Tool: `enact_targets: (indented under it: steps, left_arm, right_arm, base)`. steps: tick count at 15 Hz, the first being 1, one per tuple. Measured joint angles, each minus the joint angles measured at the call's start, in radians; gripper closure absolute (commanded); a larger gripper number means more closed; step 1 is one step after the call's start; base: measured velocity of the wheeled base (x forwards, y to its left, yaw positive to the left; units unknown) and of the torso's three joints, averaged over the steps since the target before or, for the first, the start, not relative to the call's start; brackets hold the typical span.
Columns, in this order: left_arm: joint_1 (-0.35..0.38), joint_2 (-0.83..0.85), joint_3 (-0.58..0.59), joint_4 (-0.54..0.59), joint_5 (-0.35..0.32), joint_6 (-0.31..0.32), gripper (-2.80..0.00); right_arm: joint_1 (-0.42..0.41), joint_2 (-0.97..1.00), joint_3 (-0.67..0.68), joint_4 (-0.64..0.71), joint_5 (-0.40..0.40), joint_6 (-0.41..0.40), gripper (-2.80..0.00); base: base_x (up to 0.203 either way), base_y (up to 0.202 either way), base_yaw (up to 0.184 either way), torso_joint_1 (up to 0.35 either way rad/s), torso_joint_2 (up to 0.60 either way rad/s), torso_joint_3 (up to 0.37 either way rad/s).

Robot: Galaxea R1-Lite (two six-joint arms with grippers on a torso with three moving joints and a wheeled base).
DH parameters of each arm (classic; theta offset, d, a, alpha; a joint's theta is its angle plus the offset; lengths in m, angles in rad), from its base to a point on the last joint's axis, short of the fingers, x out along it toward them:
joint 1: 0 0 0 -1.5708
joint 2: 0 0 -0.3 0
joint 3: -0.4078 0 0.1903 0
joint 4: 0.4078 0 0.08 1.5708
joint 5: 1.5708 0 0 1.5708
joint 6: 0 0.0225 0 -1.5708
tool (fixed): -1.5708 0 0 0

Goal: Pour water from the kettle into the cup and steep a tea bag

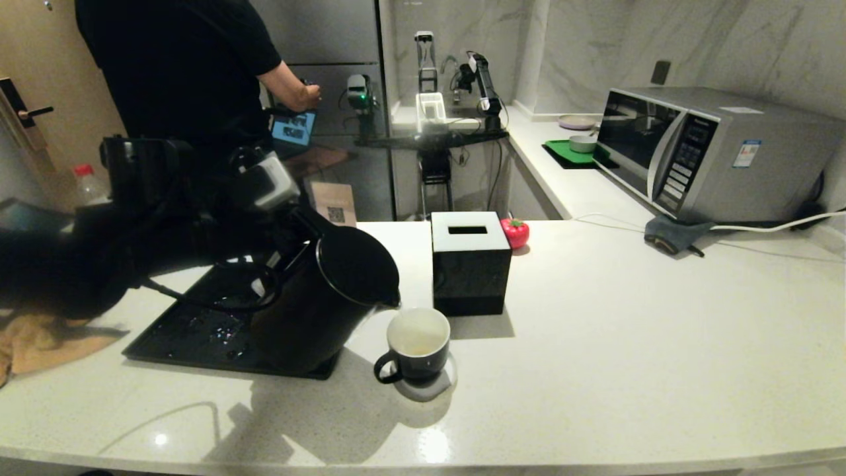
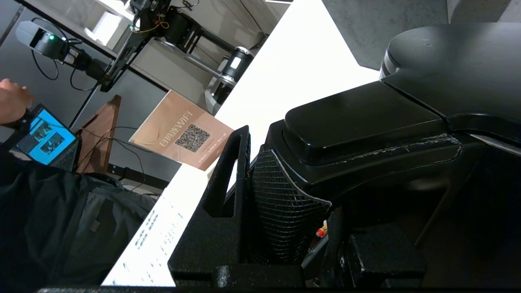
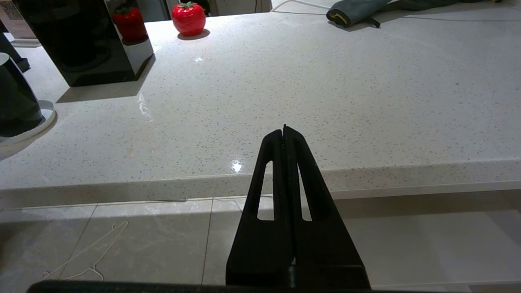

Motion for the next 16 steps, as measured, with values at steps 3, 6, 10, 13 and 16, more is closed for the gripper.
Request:
enact_targets:
  steps: [3, 6, 10, 13, 16]
  left_arm:
    - [-0.004, -0.001, 0.0, 0.0, 0.0, 0.0, 0.0]
    - [-0.007, -0.002, 0.0, -0.001, 0.001, 0.0, 0.0]
    - [-0.008, -0.007, -0.002, -0.005, -0.001, -0.008, 0.0]
    - [-0.004, -0.017, -0.002, -0.007, -0.002, -0.025, 0.0]
    - [-0.001, -0.032, 0.002, -0.013, -0.004, -0.064, 0.0]
  right_arm:
    - [0.0, 0.0, 0.0, 0.0, 0.0, 0.0, 0.0]
    - [0.0, 0.0, 0.0, 0.0, 0.0, 0.0, 0.0]
    - [0.0, 0.0, 0.0, 0.0, 0.0, -0.001, 0.0]
    - [0.0, 0.0, 0.0, 0.0, 0.0, 0.0, 0.0]
    - [0.0, 0.0, 0.0, 0.0, 0.0, 0.0, 0.0]
  base:
    - [0.0, 0.0, 0.0, 0.0, 0.0, 0.0]
    - [0.0, 0.0, 0.0, 0.0, 0.0, 0.0]
    - [0.0, 0.0, 0.0, 0.0, 0.0, 0.0]
    - [0.0, 0.0, 0.0, 0.0, 0.0, 0.0]
    - [0.0, 0.0, 0.0, 0.0, 0.0, 0.0]
